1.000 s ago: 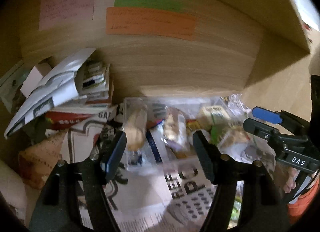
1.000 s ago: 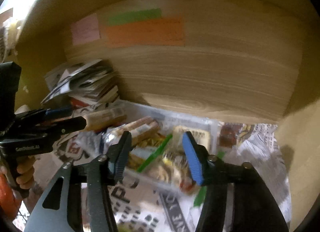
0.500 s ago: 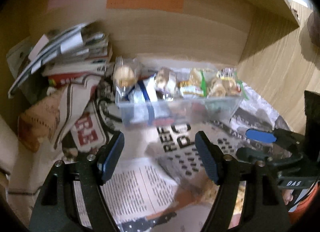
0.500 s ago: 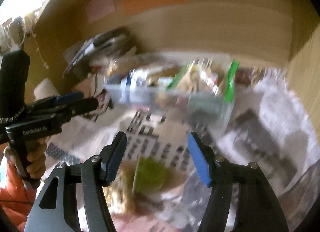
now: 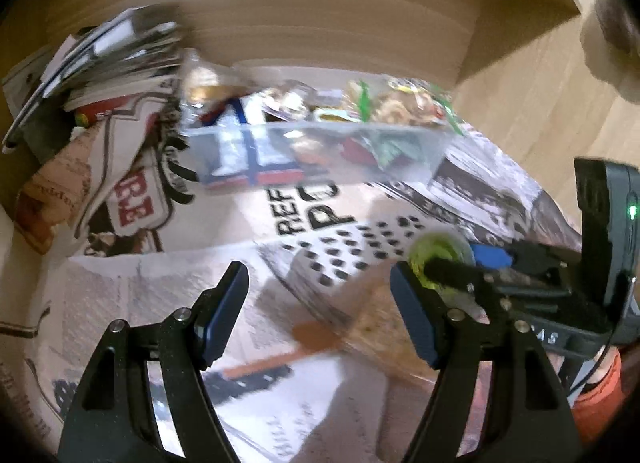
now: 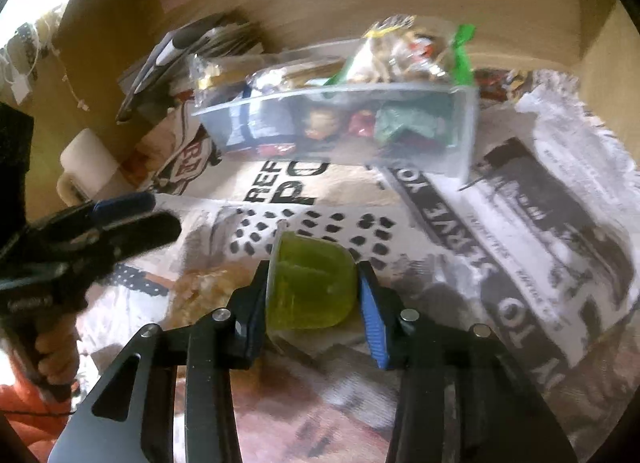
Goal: Organize snacks
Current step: 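Grasp the puff snack bag with the left gripper while the right grasps the green jelly cup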
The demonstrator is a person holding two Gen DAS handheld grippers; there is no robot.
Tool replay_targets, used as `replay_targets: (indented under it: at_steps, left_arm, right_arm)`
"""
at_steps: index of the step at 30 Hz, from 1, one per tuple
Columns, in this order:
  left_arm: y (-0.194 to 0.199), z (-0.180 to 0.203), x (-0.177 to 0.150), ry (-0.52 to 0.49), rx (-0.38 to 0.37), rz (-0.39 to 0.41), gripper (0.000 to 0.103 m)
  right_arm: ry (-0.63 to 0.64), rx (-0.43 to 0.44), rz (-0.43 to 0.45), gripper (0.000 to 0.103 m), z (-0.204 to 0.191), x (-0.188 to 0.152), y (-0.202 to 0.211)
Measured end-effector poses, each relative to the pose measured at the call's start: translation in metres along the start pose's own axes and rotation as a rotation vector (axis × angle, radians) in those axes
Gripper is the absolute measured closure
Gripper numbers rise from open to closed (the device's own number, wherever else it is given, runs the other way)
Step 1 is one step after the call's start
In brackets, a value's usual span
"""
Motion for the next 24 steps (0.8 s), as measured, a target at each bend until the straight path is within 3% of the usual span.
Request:
replay_targets:
  at_steps: [2, 12, 24]
  left_arm:
    - [0.0, 0.009, -0.001, -0.002, -0.008, -0.006, 0.018]
    - [-0.027, 0.04, -0.009, 0.022, 0.02, -0.075, 0.017]
    - [-0.011, 0.003, -0.021, 0.075, 0.103, -0.03, 0.013]
  right_arm:
    - [-0.009, -0.013, 0.019, 0.065, 0.006, -0.003, 0.008]
    - [-0.071, -0.04, 0.099, 0.065, 0.039, -0.019, 0.044]
    - [-0.054, 0.015, 0.109, 0.065, 0.034, -0.025, 0.044]
Point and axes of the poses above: each gripper's, at about its wrist camera, not at the fingertips, and y roughly against the way its jaws point, z to its right, x to its top, the point moved 5 cm from there along -y, roughly the way its jaws point, and after that the axes turned 13 degrees about -z, right-handed, at the moved point
